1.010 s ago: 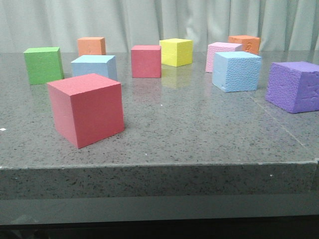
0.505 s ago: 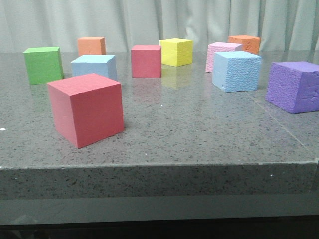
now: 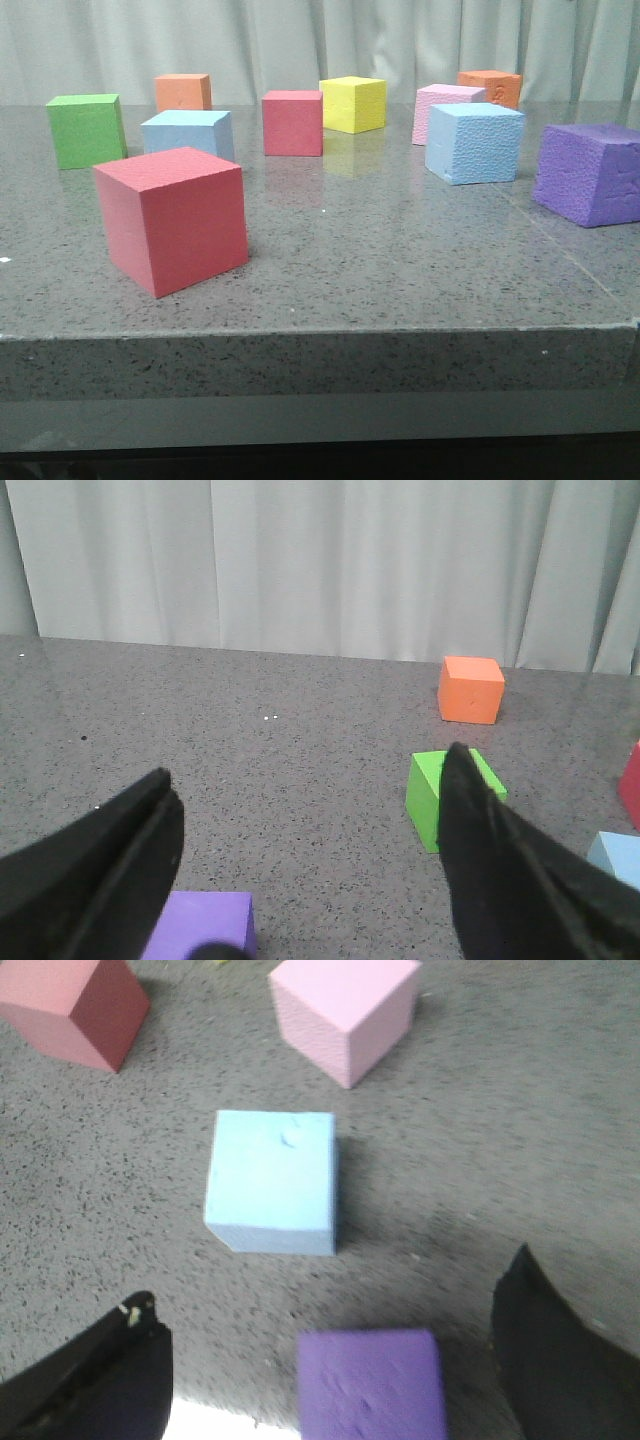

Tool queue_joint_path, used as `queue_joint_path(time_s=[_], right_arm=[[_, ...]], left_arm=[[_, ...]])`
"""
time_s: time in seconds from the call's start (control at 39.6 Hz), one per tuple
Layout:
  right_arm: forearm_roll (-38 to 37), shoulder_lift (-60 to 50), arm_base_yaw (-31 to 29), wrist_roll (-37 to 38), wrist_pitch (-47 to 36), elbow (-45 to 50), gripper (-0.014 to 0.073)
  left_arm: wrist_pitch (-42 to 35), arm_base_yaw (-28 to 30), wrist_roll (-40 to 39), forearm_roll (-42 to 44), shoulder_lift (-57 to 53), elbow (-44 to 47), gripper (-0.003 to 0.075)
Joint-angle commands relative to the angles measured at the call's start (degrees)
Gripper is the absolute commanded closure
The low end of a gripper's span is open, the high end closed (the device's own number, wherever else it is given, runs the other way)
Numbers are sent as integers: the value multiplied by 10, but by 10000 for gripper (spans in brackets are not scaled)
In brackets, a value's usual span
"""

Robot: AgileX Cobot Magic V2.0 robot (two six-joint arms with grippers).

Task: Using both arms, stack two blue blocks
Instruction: 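Lower the right gripper over the light-blue cube near the pink cube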

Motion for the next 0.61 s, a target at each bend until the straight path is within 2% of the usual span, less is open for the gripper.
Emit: queue_joint_path(time_s=[0.0,0.3,0.51,0.58], right_arm=[[5,40,21,11,-9,-62,-52],[-2,174,34,33,26,-163,-52],[-2,214,34,33,26,-183,-52],[-2,218,34,33,27,-185,-26]], left_arm=[[-46,-2,-5,2,4,-21,209],[-46,-2,-5,2,4,-21,209],[-46,-2,-5,2,4,-21,209],[-46,-2,-5,2,4,-21,209]])
